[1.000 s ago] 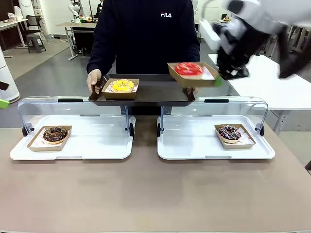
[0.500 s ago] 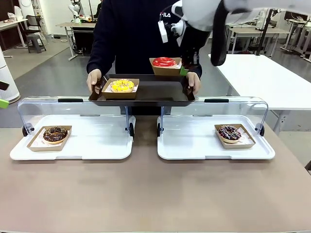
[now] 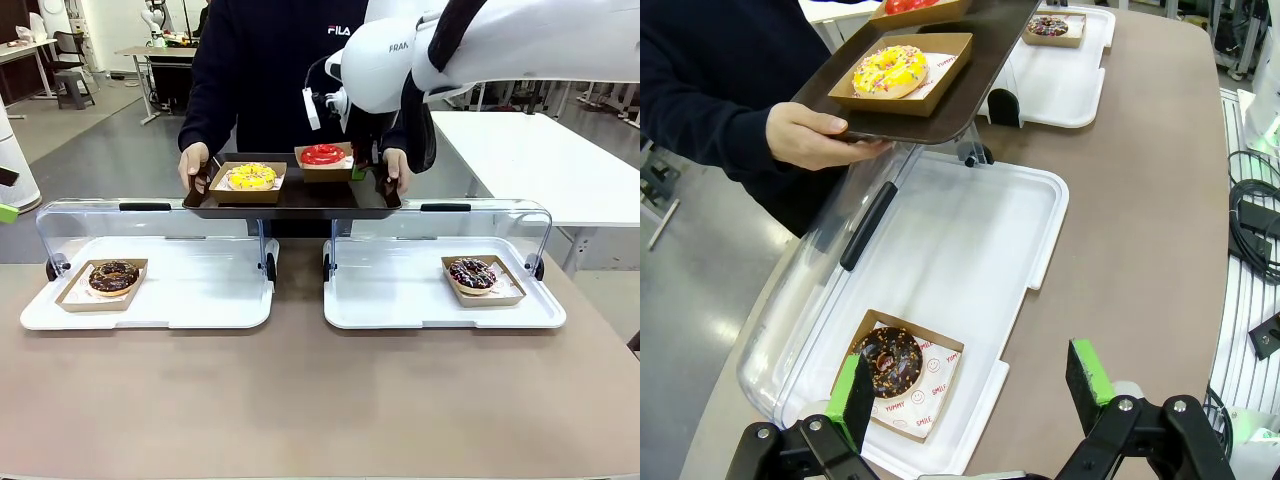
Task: Provide the desired donut to the person.
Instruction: Place the picked Paper togo box onto the Handle tray extended by the person.
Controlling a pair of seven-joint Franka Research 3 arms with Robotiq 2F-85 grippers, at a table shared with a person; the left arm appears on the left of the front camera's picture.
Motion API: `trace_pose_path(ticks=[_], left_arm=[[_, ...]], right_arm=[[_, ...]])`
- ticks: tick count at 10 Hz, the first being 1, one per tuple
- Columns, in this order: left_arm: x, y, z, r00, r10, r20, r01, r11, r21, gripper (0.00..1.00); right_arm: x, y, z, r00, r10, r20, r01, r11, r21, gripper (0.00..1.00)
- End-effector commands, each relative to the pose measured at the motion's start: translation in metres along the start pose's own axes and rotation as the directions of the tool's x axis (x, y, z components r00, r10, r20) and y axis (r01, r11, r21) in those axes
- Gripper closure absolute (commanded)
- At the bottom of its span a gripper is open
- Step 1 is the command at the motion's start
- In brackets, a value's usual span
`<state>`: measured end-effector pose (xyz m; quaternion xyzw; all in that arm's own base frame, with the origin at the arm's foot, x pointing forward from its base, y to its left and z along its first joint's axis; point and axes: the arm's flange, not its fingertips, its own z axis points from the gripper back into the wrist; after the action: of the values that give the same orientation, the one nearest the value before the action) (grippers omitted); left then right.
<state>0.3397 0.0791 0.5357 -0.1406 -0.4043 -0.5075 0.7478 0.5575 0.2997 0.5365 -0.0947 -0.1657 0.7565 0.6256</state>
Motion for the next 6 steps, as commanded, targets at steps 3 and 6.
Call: trace_pose_path(ticks=[3,6], left_arm=[[-0.0002,-0.0002,0.0012,1.0,0.007,0.006,-0.007,1.0,0.0,0.0],[-0.0002,-0.0002,0.0012,1.0,0.007,0.006,-0.007,1.0,0.0,0.0]], right_arm=[[-0.0095,0.0105,-0.0079,1.0,-0.009,-0.024,0.01,0.999,0.032,0.98],[-0.0158,0.0098,-0.0096,1.0,-0.024,0.018,0.023,0.999,0.046,0.4]])
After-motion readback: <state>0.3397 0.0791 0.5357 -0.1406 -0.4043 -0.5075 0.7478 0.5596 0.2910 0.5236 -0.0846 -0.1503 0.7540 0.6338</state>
